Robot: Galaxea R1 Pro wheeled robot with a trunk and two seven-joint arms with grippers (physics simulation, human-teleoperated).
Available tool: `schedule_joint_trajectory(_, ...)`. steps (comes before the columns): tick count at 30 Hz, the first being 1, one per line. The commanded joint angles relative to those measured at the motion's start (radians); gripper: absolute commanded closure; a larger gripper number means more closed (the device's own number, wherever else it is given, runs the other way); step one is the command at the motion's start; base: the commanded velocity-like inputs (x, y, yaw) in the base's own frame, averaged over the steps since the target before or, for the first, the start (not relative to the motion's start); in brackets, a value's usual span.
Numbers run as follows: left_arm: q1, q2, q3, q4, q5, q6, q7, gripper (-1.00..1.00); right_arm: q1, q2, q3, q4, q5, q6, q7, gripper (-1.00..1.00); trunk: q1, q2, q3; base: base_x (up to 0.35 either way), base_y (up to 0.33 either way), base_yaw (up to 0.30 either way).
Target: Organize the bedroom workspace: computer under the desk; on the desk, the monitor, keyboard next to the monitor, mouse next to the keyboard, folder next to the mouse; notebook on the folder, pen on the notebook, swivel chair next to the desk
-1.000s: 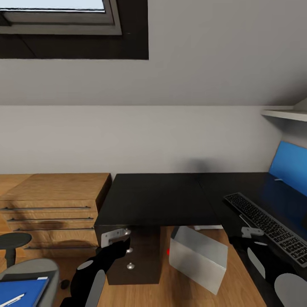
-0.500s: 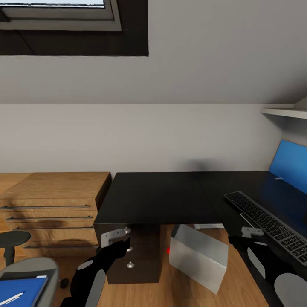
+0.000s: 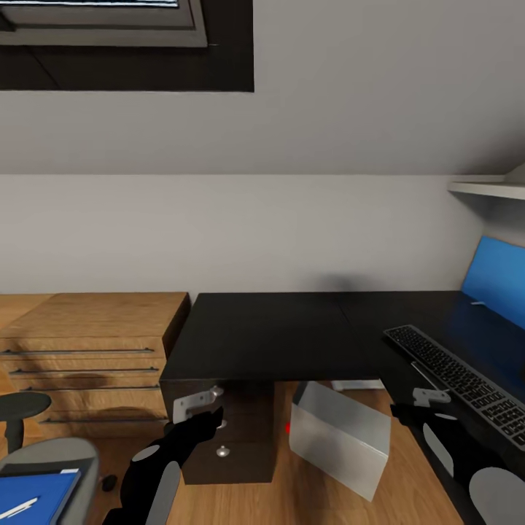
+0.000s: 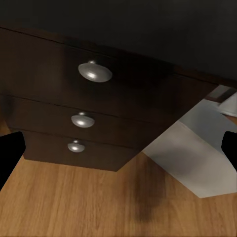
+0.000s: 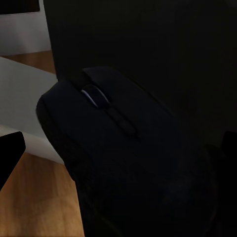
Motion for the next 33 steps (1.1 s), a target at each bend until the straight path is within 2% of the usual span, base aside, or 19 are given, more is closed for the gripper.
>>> schedule_joint_trajectory(1, -0.001, 0.000, -0.001, -0.001, 0.011, 0.003, 0.009, -1.00, 0.000, -0.001, 0.003, -0.002, -0.009, 0.005, -0.001, -1.00, 0.004, -0.008, -0.004, 0.000, 0.000, 0.000)
schedule_joint_trajectory(3, -0.001, 0.000, -0.001, -0.001, 0.011, 0.003, 0.009, -1.00, 0.000, -0.001, 0.003, -0.002, -0.009, 0.005, -0.001, -1.00, 0.012, -0.022, -0.011, 0.000, 0.000, 0.000)
schedule_joint_trajectory(15, -0.001, 0.000, -0.001, -0.001, 0.011, 0.003, 0.009, -1.00, 0.000, -0.001, 0.003, -0.002, -0.009, 0.005, -0.001, -1.00, 0.012, -0.022, -0.011, 0.000, 0.000, 0.000)
schedule_joint_trajectory(16, -0.001, 0.000, -0.001, -0.001, 0.011, 0.003, 0.009, -1.00, 0.000, -0.001, 0.003, -0.002, -0.009, 0.005, -0.001, 1.00, 0.012, -0.022, -0.011, 0.000, 0.000, 0.000)
schedule_joint_trajectory(33, -0.001, 0.000, -0.001, -0.001, 0.011, 0.003, 0.009, -1.00, 0.000, -0.001, 0.003, -0.002, -0.010, 0.005, -0.001, 1.00, 0.012, -0.022, -0.011, 0.000, 0.000, 0.000)
